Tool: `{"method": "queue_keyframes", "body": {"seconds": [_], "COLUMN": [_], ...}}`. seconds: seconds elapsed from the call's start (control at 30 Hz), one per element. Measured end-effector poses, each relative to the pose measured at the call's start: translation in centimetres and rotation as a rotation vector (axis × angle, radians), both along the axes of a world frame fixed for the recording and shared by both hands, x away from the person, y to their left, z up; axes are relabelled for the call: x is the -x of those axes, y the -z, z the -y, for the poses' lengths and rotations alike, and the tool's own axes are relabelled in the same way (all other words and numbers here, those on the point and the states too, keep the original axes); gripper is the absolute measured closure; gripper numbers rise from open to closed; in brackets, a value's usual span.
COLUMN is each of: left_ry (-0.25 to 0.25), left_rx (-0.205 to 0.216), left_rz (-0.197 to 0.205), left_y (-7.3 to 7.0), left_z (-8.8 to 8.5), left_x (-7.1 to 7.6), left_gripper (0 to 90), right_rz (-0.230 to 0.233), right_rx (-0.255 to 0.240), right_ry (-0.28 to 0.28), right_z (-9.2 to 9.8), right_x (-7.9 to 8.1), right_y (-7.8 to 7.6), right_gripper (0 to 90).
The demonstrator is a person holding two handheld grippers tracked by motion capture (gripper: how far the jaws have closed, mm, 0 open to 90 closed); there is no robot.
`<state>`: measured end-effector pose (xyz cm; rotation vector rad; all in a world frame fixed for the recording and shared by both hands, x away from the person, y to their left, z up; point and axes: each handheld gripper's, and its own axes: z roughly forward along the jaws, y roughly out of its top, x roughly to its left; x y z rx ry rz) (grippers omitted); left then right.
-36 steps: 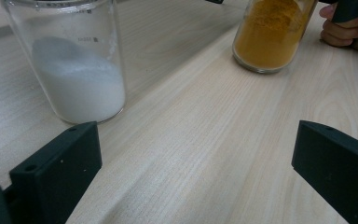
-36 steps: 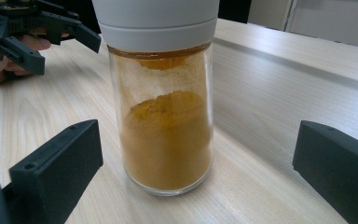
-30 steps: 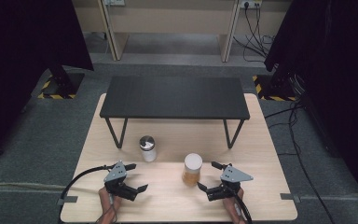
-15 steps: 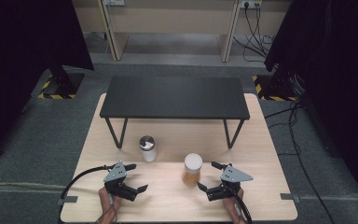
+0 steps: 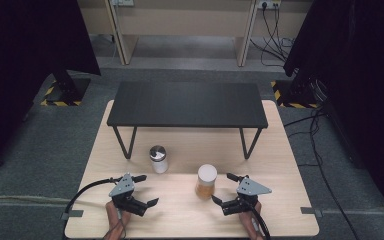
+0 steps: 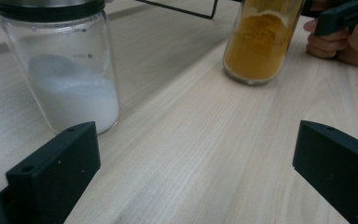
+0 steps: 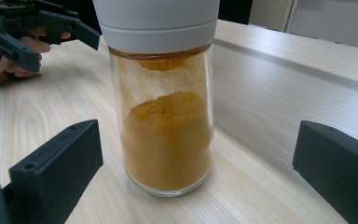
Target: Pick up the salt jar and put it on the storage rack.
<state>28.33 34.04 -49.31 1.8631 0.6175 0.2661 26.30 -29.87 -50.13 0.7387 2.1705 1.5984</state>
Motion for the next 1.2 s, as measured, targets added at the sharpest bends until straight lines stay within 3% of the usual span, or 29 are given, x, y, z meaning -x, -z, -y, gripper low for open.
{"method": "queue_keyframes", "body": {"seconds": [0.1,0.27,0.4,0.57,0.6,0.63,0.67,0.7,0.87,0.9,1.03,1.13,1.2], "left_ry": [-0.029,-0.026,-0.024,0.045,0.047,0.017,0.017,-0.049,-0.035,-0.039,-0.119,-0.152,-0.2], "left_rx": [0.062,0.107,0.127,0.142,0.152,0.158,0.158,0.146,0.114,0.108,0.062,0.03,0.001], "left_rz": [-0.042,-0.065,-0.081,-0.081,-0.077,-0.084,-0.084,-0.083,-0.09,-0.073,-0.059,-0.06,-0.055], "left_y": [0.4,0.2,-0.5,-1.2,-1.3,-1.9,-1.9,-2.5,-3.2,-3.2,-3.6,-3.8,-4.1], "left_z": [-0.7,-1.3,-1.4,-1.8,-1.8,-1.6,-1.6,-1.1,-0.7,-0.6,0.4,1.2,2.3], "left_x": [-0.4,-0.7,-1.1,-1.9,-1.9,-1.7,-1.7,-1.0,-1.5,-1.4,-1.2,-1.6,-2.2], "left_gripper": [0.1,0.9,3.7,0.4,0.2,0.7,3.0,4.5,3.5,4.8,9.5,9.8,10.5], "right_rz": [-0.004,-0.002,-0.003,-0.003,-0.003,-0.001,-0.001,0.001,0.002,0.002,0.002,0.005,0.006], "right_rx": [-0.003,-0.003,-0.002,-0.004,-0.004,-0.002,-0.002,-0.001,0.0,0.0,0.006,0.007,0.008], "right_ry": [-0.002,-0.004,-0.005,-0.005,-0.005,-0.006,-0.006,-0.006,-0.005,-0.006,-0.008,-0.01,-0.012], "right_z": [0.0,0.1,0.0,0.1,0.1,0.0,0.0,0.0,0.0,0.0,-0.1,-0.1,-0.1], "right_x": [-0.1,-0.1,-0.1,-0.1,-0.1,-0.1,-0.1,-0.1,0.0,-0.1,-0.1,0.0,-0.1], "right_y": [0.0,0.0,0.0,0.0,0.0,0.0,0.0,0.0,0.0,0.0,-0.1,0.0,-0.1], "right_gripper": [1.5,1.5,1.5,1.5,1.5,1.5,1.5,1.5,1.5,1.5,1.5,1.5,1.5]}}
